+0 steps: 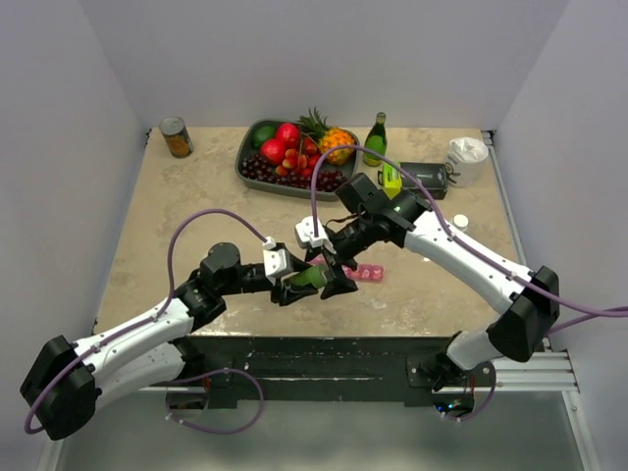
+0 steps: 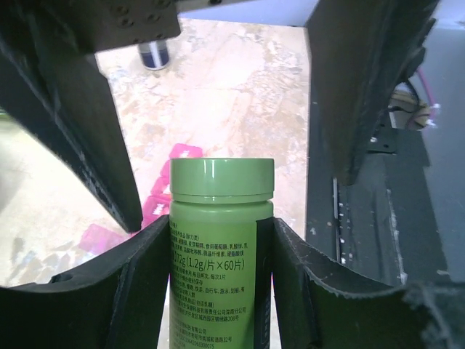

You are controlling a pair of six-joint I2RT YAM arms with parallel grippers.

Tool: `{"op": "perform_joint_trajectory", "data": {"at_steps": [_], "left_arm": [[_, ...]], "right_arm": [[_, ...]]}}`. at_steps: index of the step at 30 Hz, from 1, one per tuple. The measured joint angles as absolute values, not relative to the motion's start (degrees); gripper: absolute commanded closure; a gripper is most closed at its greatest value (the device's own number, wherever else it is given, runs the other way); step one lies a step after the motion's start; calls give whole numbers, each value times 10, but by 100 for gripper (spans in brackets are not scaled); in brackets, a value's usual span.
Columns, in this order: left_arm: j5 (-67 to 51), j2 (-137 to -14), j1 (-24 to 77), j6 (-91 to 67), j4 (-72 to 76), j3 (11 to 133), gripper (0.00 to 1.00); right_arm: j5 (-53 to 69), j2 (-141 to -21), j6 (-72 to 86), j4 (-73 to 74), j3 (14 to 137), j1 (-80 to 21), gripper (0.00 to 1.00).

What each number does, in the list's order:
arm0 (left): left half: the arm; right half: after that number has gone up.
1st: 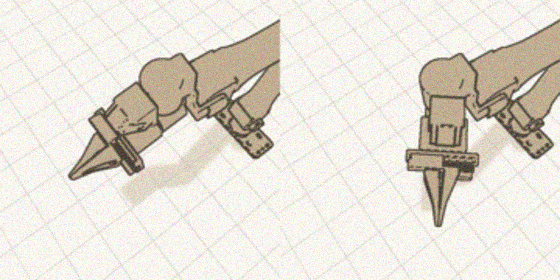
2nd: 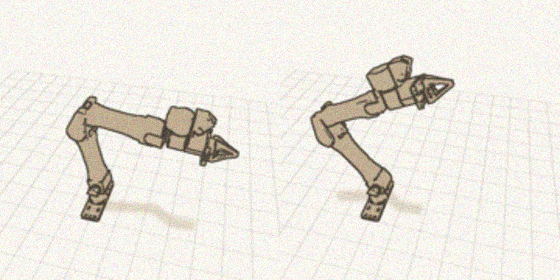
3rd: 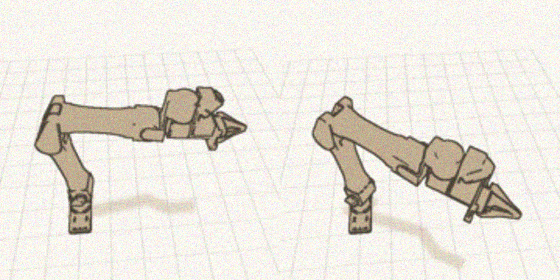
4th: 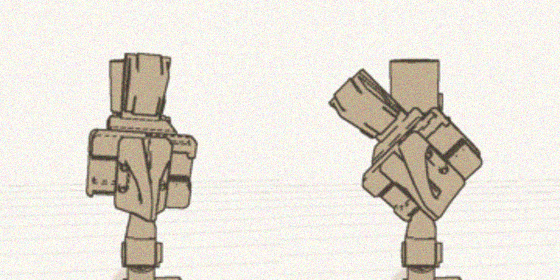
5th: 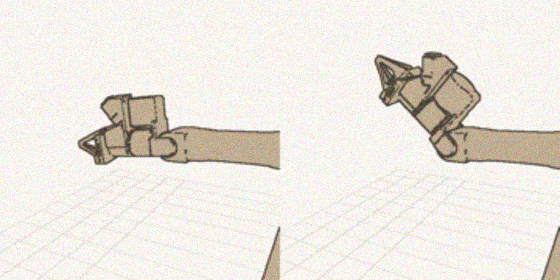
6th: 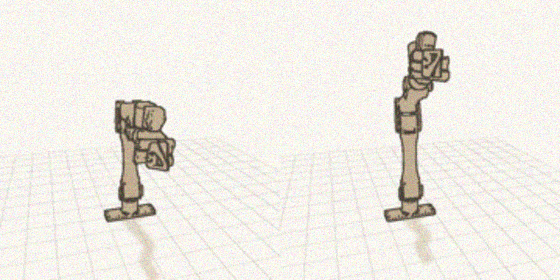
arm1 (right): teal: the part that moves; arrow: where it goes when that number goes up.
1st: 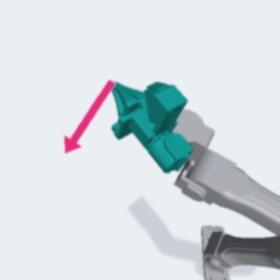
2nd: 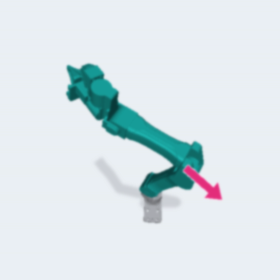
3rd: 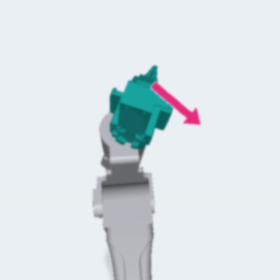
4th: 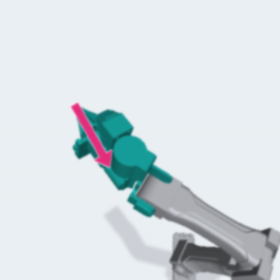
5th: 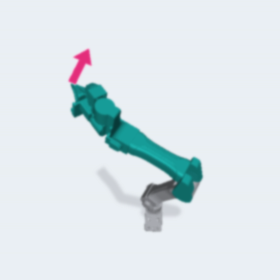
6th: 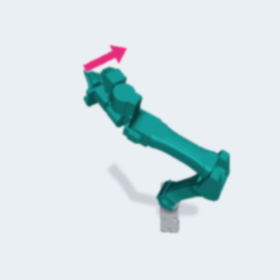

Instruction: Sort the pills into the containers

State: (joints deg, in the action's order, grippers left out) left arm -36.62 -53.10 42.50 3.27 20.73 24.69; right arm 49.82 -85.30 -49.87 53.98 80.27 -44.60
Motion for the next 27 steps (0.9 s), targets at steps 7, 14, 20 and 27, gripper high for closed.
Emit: {"op": "perform_joint_trajectory", "data": {"at_steps": [7, 14, 20, 27], "left_arm": [[-305, -510, 425, 36, 216, 245, 100], [-259, -514, 425, 20, 255, 240, 100], [-246, -518, 425, 15, 261, 240, 100], [-227, -515, 425, 15, 261, 238, 100]], "right_arm": [[473, -781, -253, 408, 775, -423, 1], [364, -778, 38, 293, 720, -421, 5], [318, -790, 123, 269, 701, -420, 8], [310, -790, 139, 256, 700, -420, 22]]}}
